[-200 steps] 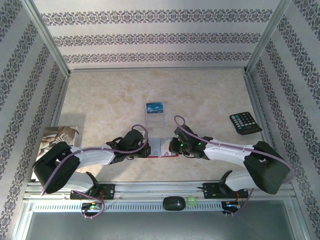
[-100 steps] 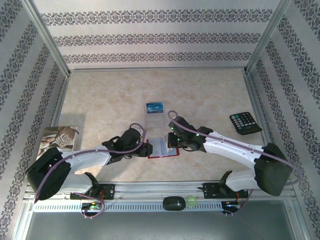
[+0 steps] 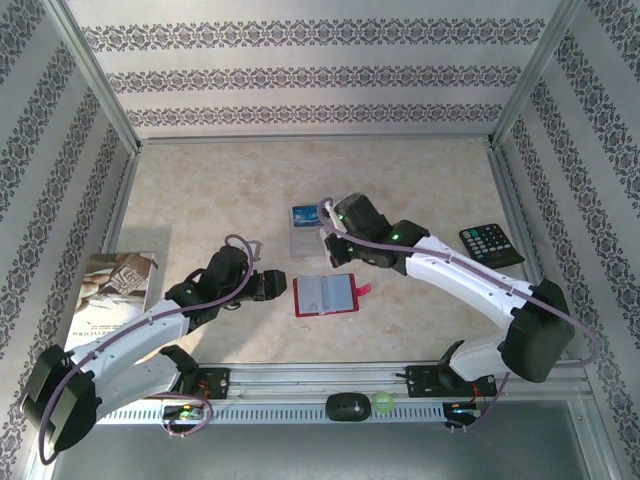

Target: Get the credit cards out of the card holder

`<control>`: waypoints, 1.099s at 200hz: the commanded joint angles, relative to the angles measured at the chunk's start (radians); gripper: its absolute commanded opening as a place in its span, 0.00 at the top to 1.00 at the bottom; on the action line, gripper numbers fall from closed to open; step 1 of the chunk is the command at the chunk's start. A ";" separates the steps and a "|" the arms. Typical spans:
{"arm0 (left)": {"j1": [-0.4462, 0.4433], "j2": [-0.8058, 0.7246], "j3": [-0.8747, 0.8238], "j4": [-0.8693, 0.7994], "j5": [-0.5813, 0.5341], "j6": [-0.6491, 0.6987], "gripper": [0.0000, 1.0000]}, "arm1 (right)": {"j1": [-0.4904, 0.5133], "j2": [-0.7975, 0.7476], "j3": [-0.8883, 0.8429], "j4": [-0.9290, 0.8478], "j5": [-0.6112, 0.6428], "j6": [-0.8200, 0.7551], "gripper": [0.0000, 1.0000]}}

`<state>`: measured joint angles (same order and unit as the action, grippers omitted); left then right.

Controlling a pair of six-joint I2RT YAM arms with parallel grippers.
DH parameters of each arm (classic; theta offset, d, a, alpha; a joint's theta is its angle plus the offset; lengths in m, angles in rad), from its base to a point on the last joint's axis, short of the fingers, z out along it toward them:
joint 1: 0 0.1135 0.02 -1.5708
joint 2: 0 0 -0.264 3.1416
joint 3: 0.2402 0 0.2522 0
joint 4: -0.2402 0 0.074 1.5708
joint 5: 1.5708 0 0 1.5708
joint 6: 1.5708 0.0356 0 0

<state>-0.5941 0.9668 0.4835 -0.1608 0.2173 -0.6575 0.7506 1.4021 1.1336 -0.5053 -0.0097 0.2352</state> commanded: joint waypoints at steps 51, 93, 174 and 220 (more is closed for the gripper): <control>0.084 -0.105 0.042 -0.224 0.027 0.045 0.00 | -0.105 0.206 0.305 -0.102 -0.215 -0.515 1.00; 0.108 -0.157 0.090 -0.287 -0.015 0.025 0.00 | -0.121 0.386 0.486 -0.190 -0.270 -0.676 1.00; 0.176 -0.157 0.115 -0.371 -0.026 0.035 0.00 | -0.172 0.613 0.720 -0.341 -0.295 -0.880 1.00; 0.211 -0.137 0.112 -0.364 -0.014 0.036 0.00 | -0.169 0.632 0.746 -0.411 -0.329 -0.935 1.00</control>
<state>-0.4068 0.8219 0.5785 -0.4908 0.2047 -0.6319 0.5797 2.0361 1.8610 -0.8471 -0.2901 -0.6373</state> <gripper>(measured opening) 0.994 0.049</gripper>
